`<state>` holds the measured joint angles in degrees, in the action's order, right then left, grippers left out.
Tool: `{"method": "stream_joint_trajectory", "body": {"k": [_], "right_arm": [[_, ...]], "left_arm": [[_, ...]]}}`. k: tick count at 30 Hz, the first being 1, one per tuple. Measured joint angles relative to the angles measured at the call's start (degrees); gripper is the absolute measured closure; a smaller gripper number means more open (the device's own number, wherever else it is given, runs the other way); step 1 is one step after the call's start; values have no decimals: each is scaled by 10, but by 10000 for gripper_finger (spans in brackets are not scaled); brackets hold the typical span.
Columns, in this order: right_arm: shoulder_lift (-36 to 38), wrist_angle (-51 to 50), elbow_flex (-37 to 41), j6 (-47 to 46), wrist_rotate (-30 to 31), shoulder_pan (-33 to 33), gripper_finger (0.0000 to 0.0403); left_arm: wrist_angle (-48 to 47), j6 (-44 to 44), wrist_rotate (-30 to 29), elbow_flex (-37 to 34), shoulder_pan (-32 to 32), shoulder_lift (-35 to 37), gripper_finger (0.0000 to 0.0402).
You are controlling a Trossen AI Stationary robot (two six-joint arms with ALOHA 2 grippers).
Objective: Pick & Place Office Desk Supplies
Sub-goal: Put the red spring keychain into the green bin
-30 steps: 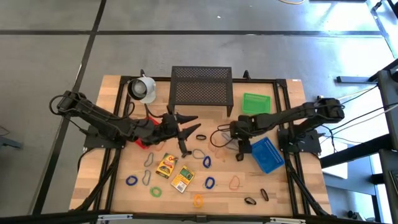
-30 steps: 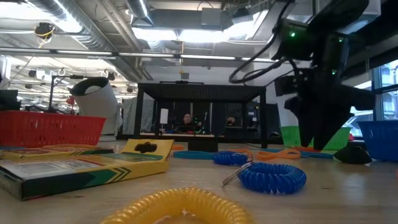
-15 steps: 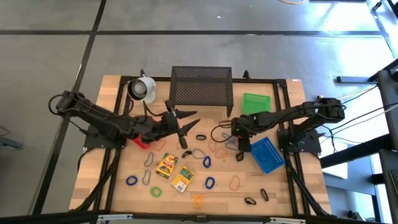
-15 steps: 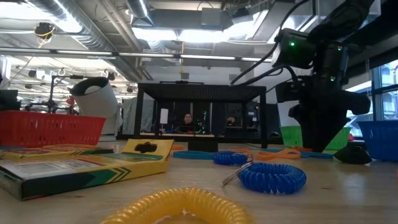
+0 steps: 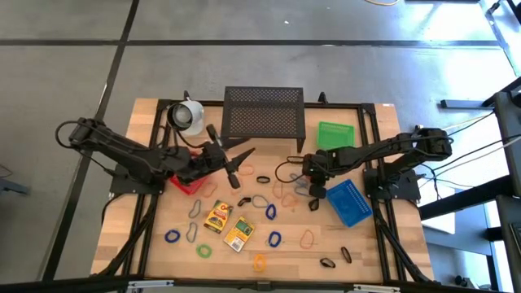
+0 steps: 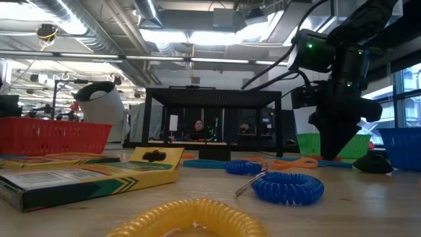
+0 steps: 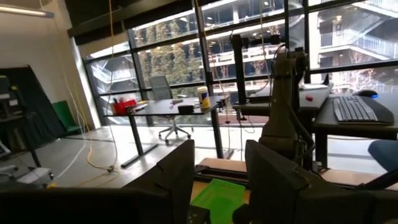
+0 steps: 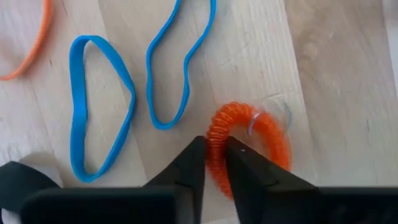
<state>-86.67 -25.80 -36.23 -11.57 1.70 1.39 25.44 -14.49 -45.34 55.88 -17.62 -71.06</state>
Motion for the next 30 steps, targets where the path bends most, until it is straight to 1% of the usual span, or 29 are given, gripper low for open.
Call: {"method": "stream_joint_trajectory", "body": {"k": [4,6,10,13,19,22,27,30], "right_arm": [[0,1,0,0,0,0,384],[1,2,0,-2,0,0,389],[22,2,4,-15,-3,-1,385],[60,-20,9,-19,-13,-4,383],[171,-29,6,-62,-9,-6,383],[229,-27,5,-84,17,-6,383],[322,-24,5,-120,99,-6,382],[371,-13,5,-123,133,-6,382]], "left_arm": [[1,-4,-2,0,-3,17,265],[1,-4,-3,0,-3,28,265],[1,-3,-3,0,-6,51,265],[2,-3,-3,0,-11,66,265],[1,-10,-3,0,-21,88,265],[1,-27,-3,0,-22,94,265],[0,-59,-3,0,-22,98,265],[1,-80,-3,0,-22,99,265]]}}
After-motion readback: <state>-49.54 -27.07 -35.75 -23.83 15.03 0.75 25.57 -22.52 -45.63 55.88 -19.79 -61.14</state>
